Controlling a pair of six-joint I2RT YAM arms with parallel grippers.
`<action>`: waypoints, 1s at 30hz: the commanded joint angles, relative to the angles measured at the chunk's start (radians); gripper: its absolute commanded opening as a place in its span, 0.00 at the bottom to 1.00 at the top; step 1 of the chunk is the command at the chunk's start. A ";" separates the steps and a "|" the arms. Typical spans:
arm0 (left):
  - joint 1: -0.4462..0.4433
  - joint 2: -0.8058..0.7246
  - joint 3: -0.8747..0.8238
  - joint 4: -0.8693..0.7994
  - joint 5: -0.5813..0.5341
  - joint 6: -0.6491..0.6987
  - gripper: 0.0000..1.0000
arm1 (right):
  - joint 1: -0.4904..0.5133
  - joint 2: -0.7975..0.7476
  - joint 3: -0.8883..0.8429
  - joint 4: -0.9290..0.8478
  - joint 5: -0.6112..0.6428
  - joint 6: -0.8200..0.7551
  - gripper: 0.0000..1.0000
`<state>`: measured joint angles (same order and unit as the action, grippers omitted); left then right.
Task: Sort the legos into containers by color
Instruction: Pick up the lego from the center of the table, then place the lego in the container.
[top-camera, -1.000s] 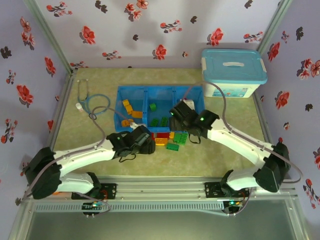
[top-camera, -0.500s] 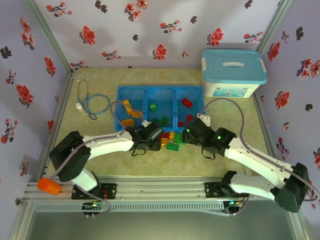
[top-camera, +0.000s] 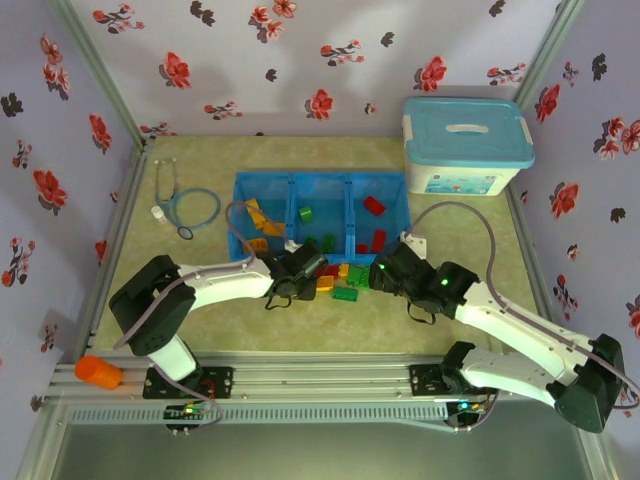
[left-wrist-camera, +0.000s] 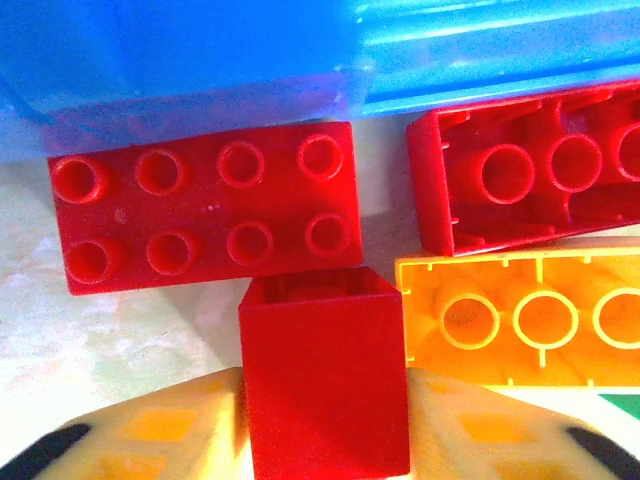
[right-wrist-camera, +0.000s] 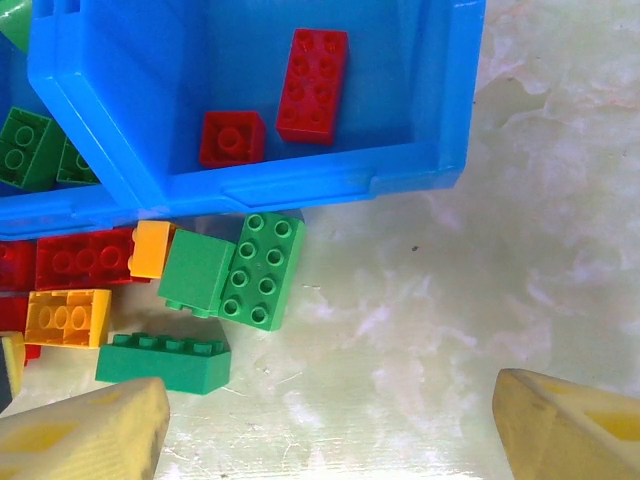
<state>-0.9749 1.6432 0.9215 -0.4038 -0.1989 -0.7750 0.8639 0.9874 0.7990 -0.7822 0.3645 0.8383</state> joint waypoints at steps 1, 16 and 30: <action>0.003 -0.012 0.013 -0.035 -0.021 0.016 0.37 | -0.006 -0.019 -0.009 -0.012 0.025 0.022 0.84; -0.053 -0.177 0.230 -0.079 -0.030 0.146 0.33 | -0.092 -0.149 -0.135 -0.073 0.090 0.125 0.88; -0.010 0.232 0.765 -0.144 0.117 0.292 0.33 | -0.097 -0.230 -0.223 -0.064 -0.022 0.124 0.87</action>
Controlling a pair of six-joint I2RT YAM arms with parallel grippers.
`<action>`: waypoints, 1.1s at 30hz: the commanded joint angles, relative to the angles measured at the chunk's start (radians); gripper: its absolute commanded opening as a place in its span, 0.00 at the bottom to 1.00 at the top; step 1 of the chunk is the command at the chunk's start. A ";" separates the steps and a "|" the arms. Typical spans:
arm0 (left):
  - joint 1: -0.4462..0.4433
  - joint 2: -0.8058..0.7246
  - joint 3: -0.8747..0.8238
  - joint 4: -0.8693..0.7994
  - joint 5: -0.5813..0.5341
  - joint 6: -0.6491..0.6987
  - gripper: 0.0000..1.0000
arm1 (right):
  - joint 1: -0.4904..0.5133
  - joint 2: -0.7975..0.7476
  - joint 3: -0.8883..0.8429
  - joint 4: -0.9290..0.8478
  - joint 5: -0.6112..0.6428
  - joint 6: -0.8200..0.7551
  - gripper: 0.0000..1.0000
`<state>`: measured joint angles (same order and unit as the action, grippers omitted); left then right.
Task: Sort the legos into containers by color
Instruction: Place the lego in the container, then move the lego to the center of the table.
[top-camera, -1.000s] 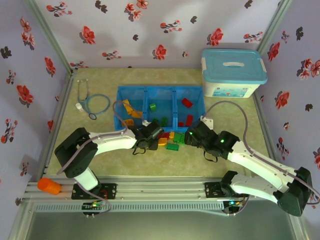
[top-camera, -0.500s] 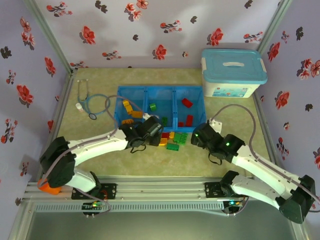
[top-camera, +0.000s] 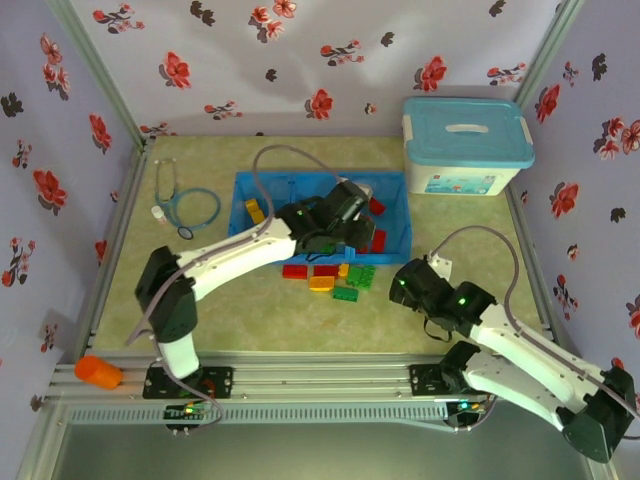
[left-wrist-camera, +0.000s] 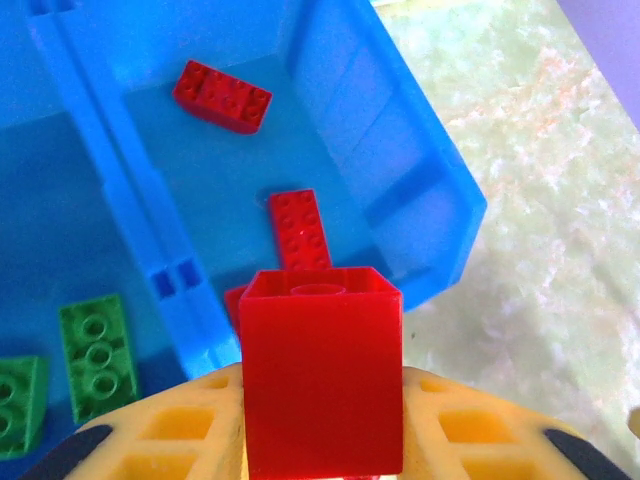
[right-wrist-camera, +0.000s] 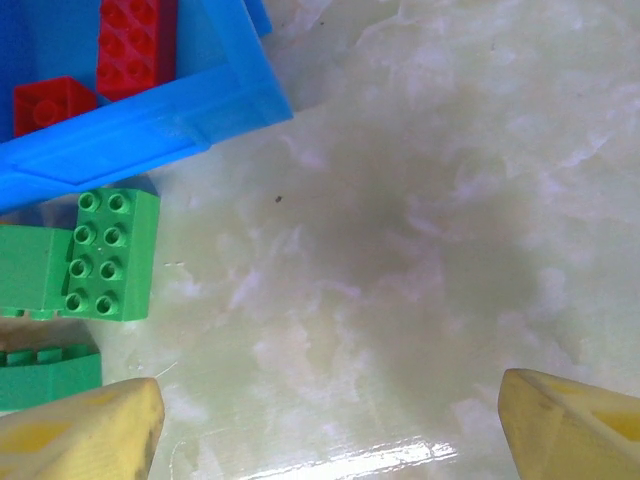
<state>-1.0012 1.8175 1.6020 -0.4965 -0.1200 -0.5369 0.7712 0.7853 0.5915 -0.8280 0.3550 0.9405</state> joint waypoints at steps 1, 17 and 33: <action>0.022 0.089 0.118 -0.060 0.042 0.059 0.33 | -0.004 -0.040 -0.019 -0.021 -0.014 0.021 0.87; 0.075 0.291 0.467 -0.243 0.056 0.096 0.77 | -0.004 -0.101 -0.031 -0.031 -0.050 0.026 0.86; 0.076 -0.322 -0.461 0.023 -0.080 -0.087 0.72 | -0.003 -0.048 -0.042 0.051 -0.085 0.004 0.86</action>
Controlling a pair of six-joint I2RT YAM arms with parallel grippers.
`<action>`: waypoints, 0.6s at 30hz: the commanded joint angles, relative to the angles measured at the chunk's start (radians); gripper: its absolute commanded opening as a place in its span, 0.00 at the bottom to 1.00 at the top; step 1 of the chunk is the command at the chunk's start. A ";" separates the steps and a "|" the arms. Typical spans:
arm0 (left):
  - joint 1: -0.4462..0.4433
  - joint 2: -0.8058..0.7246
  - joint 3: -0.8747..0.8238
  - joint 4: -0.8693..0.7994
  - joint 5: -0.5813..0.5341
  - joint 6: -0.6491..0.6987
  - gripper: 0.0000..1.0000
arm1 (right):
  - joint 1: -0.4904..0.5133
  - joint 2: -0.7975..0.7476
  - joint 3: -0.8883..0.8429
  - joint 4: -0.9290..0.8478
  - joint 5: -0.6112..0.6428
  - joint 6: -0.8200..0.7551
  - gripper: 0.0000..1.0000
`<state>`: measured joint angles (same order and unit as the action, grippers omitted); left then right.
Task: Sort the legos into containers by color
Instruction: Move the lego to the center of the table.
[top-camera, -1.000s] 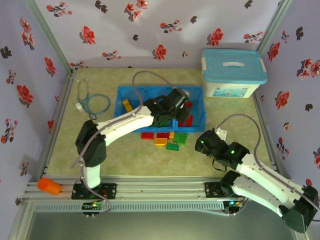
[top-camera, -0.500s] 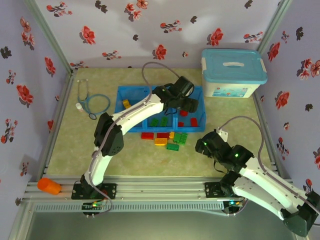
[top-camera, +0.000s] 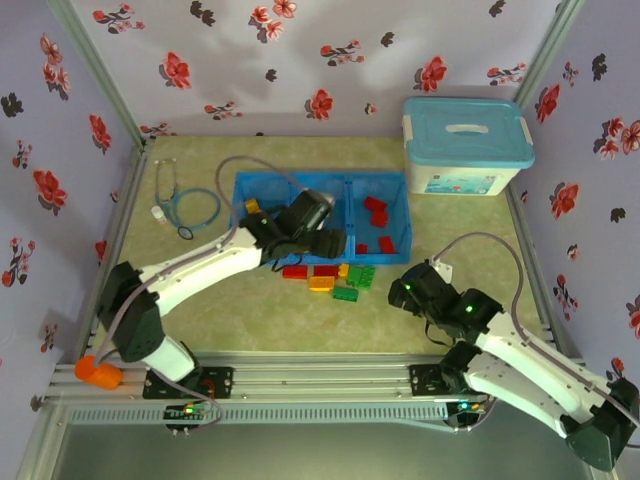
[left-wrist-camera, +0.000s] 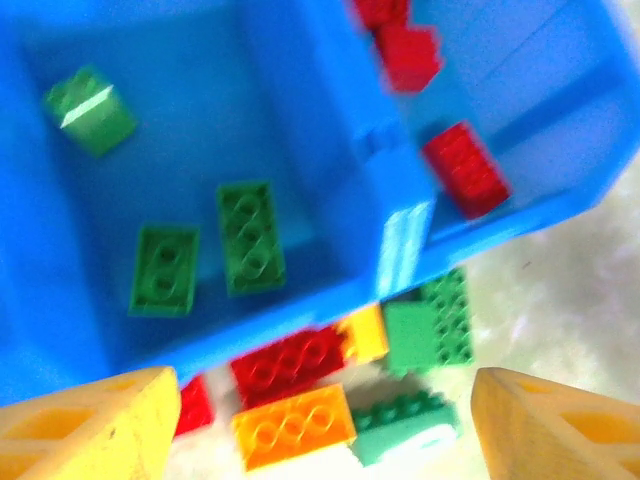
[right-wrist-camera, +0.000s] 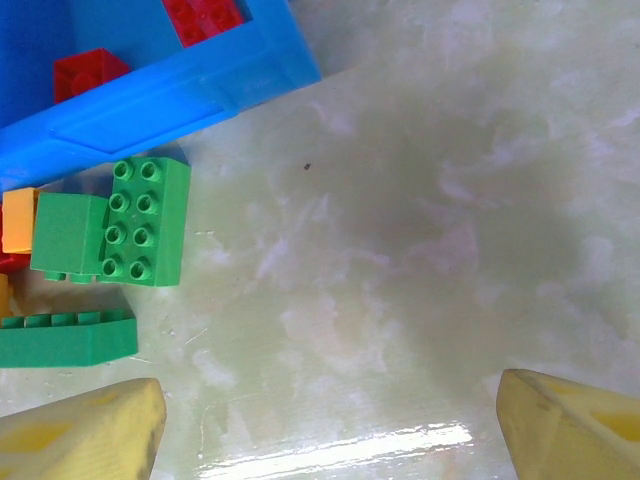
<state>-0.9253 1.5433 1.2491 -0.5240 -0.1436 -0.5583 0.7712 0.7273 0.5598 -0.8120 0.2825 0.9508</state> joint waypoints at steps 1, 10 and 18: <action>0.000 -0.073 -0.157 0.072 -0.066 -0.075 0.66 | -0.004 0.016 -0.012 0.047 -0.015 -0.006 0.86; 0.020 -0.097 -0.384 0.244 -0.090 -0.109 0.52 | -0.003 0.070 0.011 0.087 -0.040 -0.014 0.85; 0.037 -0.034 -0.429 0.351 -0.097 -0.103 0.47 | -0.003 0.047 -0.001 0.077 -0.037 -0.013 0.85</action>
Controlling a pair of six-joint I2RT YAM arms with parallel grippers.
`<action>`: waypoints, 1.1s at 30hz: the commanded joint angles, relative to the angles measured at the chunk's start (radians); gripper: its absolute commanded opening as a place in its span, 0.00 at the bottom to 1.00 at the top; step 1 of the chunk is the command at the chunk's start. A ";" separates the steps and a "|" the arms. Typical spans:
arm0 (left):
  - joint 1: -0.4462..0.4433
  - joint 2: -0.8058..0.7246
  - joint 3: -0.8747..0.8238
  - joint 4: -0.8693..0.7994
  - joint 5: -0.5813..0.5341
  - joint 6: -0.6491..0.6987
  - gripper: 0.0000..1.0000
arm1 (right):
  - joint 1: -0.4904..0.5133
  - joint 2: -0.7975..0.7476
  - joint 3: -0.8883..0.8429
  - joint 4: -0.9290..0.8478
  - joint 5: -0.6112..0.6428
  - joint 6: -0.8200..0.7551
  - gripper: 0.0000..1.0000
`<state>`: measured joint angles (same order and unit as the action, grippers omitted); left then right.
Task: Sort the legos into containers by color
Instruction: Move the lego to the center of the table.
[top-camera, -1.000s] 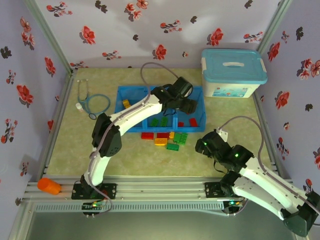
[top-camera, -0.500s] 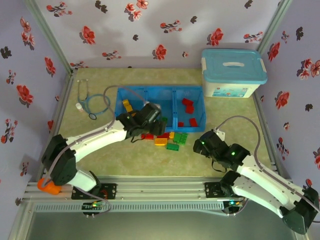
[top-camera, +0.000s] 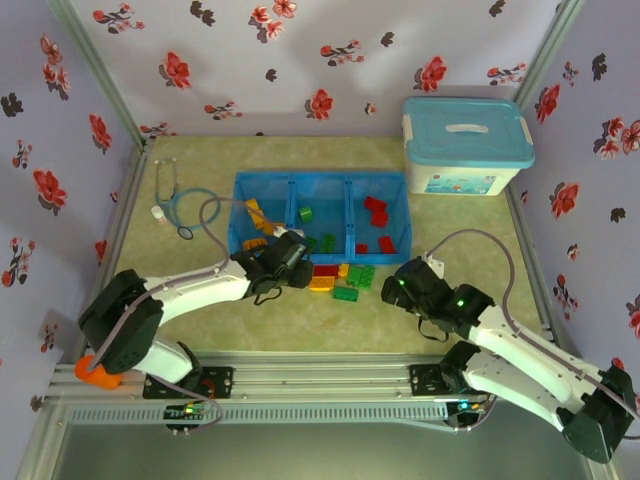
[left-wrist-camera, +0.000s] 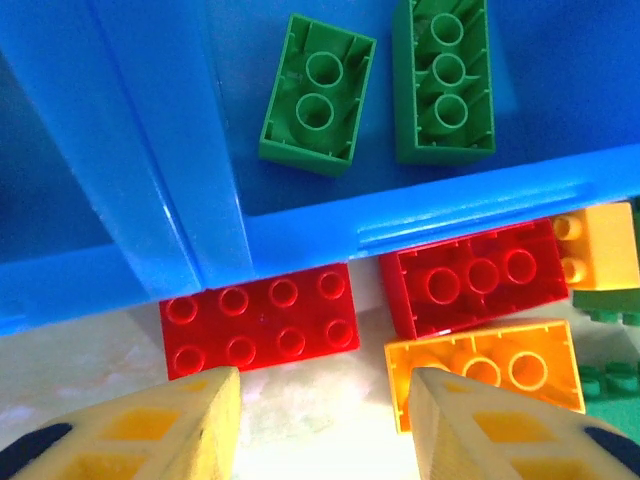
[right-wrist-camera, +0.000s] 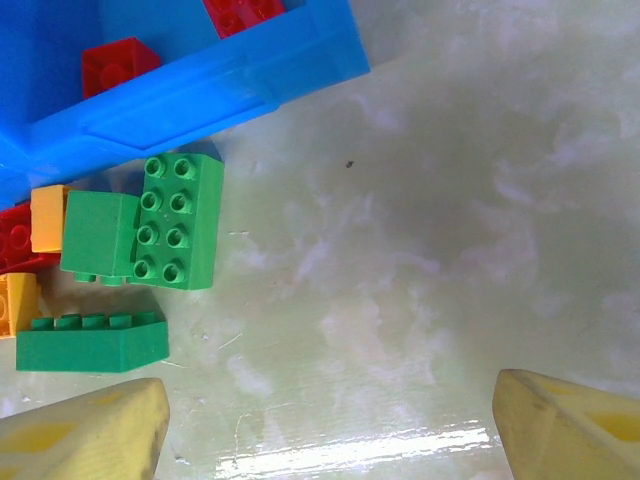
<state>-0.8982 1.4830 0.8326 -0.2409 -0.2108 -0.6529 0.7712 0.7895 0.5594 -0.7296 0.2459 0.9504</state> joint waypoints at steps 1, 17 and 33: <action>0.011 0.037 -0.014 0.072 -0.029 -0.007 0.47 | -0.003 -0.020 -0.002 -0.004 0.000 -0.012 0.85; 0.022 0.131 -0.033 0.129 -0.031 -0.010 0.44 | -0.003 -0.053 -0.035 0.010 -0.012 0.005 0.84; -0.181 0.024 -0.129 0.004 -0.119 -0.270 0.44 | -0.001 -0.061 -0.053 0.036 -0.025 0.010 0.83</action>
<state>-1.0348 1.5345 0.7414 -0.0944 -0.2996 -0.8192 0.7712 0.7376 0.5217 -0.7036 0.2272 0.9516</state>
